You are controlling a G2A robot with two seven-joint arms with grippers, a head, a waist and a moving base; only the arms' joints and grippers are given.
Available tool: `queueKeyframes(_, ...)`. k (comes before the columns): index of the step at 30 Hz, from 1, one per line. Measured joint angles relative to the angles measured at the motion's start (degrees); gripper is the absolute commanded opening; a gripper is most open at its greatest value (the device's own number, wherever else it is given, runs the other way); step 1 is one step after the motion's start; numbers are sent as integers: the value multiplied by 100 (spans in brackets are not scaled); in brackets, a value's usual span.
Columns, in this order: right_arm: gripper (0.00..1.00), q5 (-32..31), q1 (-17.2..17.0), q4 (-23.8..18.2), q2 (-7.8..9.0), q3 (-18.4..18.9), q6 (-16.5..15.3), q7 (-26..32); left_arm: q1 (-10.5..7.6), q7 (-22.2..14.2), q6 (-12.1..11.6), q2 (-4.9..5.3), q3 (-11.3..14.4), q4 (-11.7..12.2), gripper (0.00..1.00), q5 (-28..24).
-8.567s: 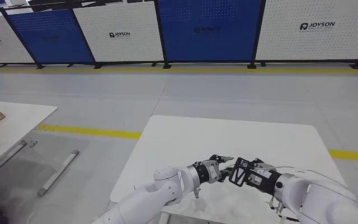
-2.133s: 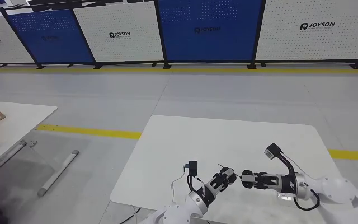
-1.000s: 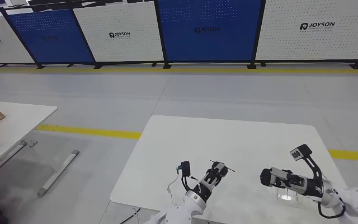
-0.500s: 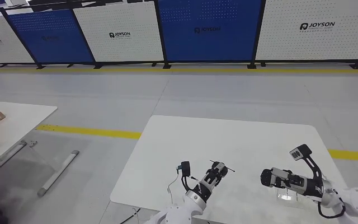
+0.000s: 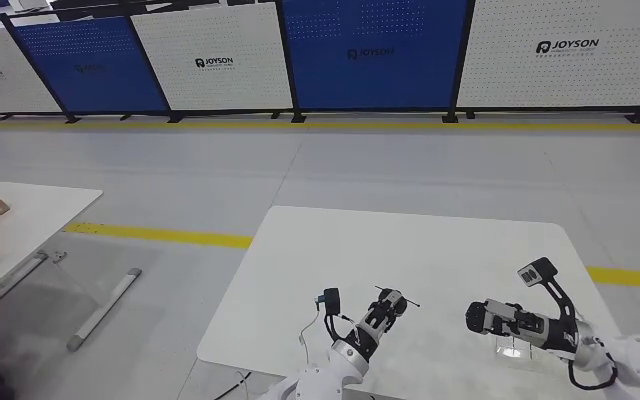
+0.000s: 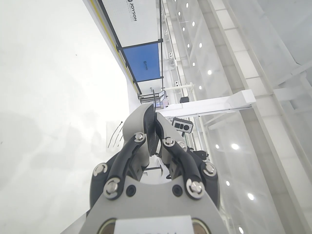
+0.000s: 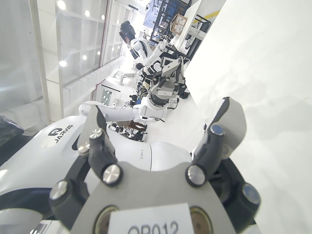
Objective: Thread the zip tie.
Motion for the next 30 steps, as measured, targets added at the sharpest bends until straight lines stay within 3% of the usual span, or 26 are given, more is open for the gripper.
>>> queueKeyframes(9,100,0,0,0,0,0,0,0,32,122,-43,-15,-42,-20,0,33)
queueKeyframes(12,100,0,0,0,0,0,0,0,146,89,-205,-14,-83,-253,0,12)
queueKeyframes(16,100,0,0,0,0,0,0,0,403,110,-322,19,-133,-799,0,323)
queueKeyframes(21,100,0,0,0,0,0,0,0,605,108,-230,35,-119,-1319,0,621)
queueKeyframes(30,100,0,0,0,0,0,0,0,633,85,-174,37,-103,-1364,0,665)
